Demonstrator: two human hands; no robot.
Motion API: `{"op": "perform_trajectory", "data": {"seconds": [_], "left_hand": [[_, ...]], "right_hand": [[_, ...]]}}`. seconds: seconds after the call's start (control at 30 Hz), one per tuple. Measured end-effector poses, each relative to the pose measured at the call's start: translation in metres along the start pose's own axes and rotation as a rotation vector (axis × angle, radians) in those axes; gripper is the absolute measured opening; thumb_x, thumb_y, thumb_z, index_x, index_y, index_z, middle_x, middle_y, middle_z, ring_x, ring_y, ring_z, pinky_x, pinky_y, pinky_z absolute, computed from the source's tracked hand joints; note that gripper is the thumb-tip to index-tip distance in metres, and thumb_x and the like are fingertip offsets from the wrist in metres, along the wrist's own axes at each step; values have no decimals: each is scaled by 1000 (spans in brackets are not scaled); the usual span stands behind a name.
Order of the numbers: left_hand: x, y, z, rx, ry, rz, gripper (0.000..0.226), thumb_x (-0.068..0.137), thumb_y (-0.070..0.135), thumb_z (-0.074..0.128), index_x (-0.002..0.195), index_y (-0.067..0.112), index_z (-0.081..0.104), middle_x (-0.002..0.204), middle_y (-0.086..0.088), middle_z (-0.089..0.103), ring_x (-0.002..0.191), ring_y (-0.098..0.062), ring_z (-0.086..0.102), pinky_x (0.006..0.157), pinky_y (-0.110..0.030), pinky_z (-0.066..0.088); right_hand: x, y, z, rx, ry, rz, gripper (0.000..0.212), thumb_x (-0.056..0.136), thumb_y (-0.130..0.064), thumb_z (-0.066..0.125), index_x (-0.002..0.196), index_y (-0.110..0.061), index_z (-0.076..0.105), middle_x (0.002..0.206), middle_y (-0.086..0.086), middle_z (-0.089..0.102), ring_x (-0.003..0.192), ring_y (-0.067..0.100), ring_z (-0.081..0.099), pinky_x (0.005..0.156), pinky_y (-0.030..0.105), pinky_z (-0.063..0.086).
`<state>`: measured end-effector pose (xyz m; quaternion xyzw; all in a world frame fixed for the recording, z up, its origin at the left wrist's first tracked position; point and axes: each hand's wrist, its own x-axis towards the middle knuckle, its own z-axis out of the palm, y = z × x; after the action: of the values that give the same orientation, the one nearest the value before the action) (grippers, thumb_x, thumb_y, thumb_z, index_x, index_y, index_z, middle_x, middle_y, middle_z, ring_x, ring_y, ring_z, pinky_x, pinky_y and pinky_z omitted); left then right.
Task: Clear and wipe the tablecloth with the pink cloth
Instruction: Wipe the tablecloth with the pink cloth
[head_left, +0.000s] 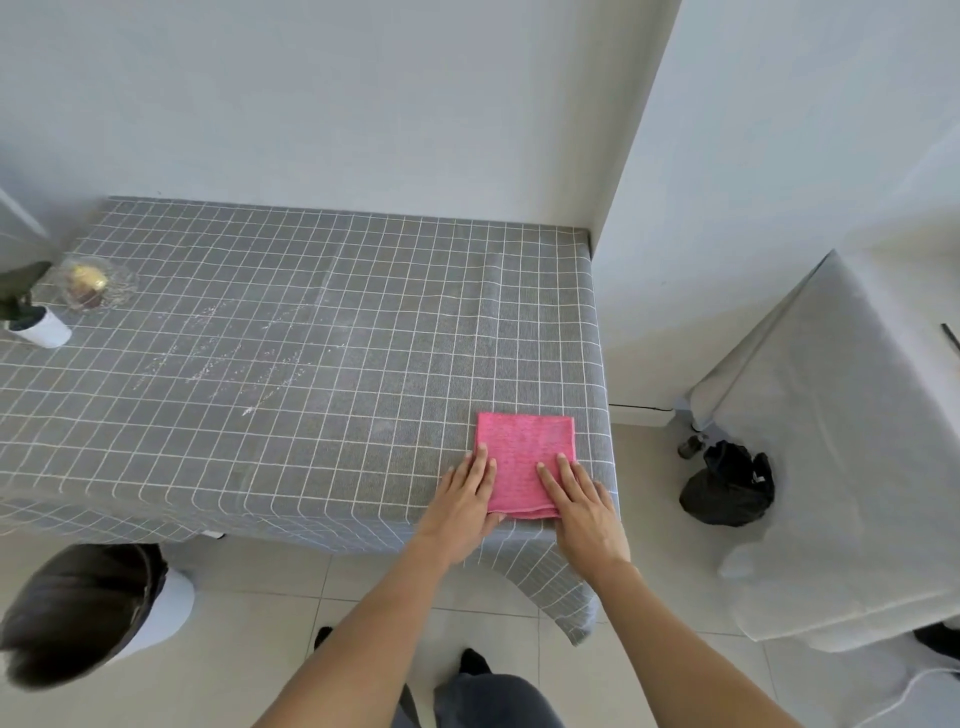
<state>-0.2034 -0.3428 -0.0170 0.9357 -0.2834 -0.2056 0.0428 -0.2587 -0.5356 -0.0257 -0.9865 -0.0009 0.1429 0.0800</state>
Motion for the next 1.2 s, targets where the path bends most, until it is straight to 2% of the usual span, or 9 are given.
{"op": "perform_trajectory", "data": {"seconds": [0.13,0.23,0.3,0.37,0.5,0.63,0.77,0.83,1.2], "left_hand": [[0,4,3,53,-21,13,66,102,26,32,150,4,-8,157,-19,-19,147,-34,-8,121,-44,4],[0,1,5,70,23,30,70,97,-2,37,149,2,-10,157,-19,-18,147,-34,-7,121,-42,5],[2,-2,4,48,46,32,75,93,-9,39,150,4,-8,158,-16,-15,148,-30,-4,121,-40,6],[5,-3,3,58,52,23,74,94,-6,40,151,6,-5,159,-14,-11,148,-29,0,121,-42,9],[5,1,0,46,43,-43,70,98,8,42,152,13,-3,161,-8,-5,148,-31,3,118,-53,12],[4,1,-7,-34,91,-78,63,101,19,40,153,18,3,161,-3,4,148,-24,6,118,-54,9],[3,-4,-20,-23,155,-41,60,102,14,36,152,18,5,161,0,5,148,-14,3,119,-52,5],[1,-8,-25,1,175,-39,58,102,13,34,152,17,5,161,-1,5,148,-13,2,119,-51,3],[-8,-60,-93,18,335,-145,60,101,11,37,152,13,7,161,-4,6,148,-15,3,119,-50,3]], "right_hand": [[-4,14,-4,37,-25,-100,66,101,-43,34,152,-30,-6,161,-2,-11,149,17,-7,119,31,-2],[-4,12,-4,80,-28,-84,67,100,-41,34,152,-29,-6,161,-2,-12,149,18,-8,119,34,-2],[-3,5,-1,56,-22,-48,66,100,-39,30,152,-28,-8,160,-1,-14,149,19,-9,120,36,-2],[-3,1,1,49,-7,-9,64,101,-39,28,153,-27,-8,159,-1,-16,149,20,-9,121,38,-1],[0,-1,1,69,-2,19,70,98,-44,33,153,-28,-9,154,-4,-23,149,19,-10,120,41,-3],[2,-5,1,57,-27,45,80,95,-54,37,151,-30,-15,156,-3,-23,147,17,-16,120,43,-5],[8,-14,-9,31,-3,94,78,96,-25,42,152,-26,-12,161,2,-14,149,21,-10,121,42,0],[12,-17,-18,5,8,83,77,96,-16,41,153,-23,-10,162,5,-10,149,22,-8,121,40,1],[61,-67,-90,-68,75,-37,74,98,-20,39,153,-12,-11,161,7,-12,148,23,-11,121,43,-1]]}}
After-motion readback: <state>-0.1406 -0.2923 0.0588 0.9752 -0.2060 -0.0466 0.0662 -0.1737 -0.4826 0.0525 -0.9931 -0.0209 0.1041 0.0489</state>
